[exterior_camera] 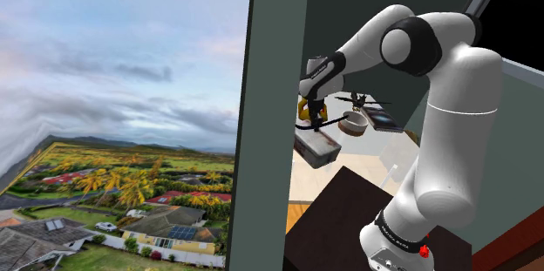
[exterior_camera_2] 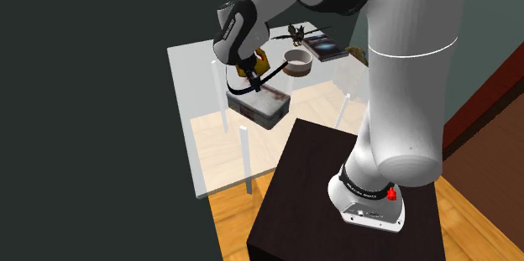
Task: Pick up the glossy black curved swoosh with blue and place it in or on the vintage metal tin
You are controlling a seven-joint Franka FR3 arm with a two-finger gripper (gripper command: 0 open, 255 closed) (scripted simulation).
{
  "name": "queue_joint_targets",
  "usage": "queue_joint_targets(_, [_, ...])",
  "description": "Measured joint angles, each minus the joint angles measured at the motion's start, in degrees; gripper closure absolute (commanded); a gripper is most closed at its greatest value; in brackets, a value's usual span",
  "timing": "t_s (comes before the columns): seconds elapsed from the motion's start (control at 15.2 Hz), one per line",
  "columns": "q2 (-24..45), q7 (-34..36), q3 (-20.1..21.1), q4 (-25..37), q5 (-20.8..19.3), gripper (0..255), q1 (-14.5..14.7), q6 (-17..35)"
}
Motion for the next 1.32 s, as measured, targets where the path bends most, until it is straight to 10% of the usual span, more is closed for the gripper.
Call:
queue_joint_targets(0.92, [6.08, -1.97, 2.48, 0.83, 3.68, 255, -2.34, 4.77])
queue_joint_targets(0.99, [6.09, -1.97, 2.48, 0.83, 3.68, 0, -2.34, 4.77])
queue_joint_targets(1.32, [6.09, -1.97, 2.48, 0.83, 3.69, 0, -2.34, 4.78])
